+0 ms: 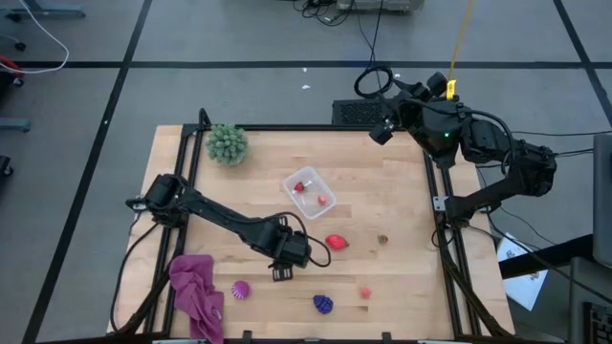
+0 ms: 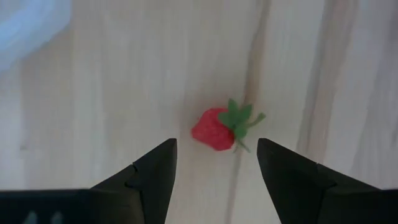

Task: Pick and placing Produce into tupperware
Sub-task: Put the left strawberry into the transparent bin

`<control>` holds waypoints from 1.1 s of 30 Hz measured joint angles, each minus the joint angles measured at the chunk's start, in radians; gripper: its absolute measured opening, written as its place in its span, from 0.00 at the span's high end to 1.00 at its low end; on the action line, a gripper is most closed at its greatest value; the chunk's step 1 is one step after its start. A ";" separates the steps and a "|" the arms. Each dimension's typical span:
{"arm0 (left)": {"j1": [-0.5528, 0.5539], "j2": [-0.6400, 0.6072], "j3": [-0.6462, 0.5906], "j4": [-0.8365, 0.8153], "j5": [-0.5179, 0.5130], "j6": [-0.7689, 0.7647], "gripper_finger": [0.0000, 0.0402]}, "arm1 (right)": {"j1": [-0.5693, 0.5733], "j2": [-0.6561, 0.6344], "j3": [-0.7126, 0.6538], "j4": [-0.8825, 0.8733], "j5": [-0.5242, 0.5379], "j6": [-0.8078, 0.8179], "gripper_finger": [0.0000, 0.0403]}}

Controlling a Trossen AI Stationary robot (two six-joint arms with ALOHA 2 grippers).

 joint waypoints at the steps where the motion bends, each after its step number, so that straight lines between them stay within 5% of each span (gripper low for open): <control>1: 0.000 0.000 -0.011 0.017 0.012 -0.001 0.43 | 0.000 0.000 0.000 0.000 0.000 0.001 0.55; 33: 0.012 0.000 -0.100 0.177 0.034 0.031 0.43 | 0.000 0.000 0.000 0.000 0.000 0.026 0.55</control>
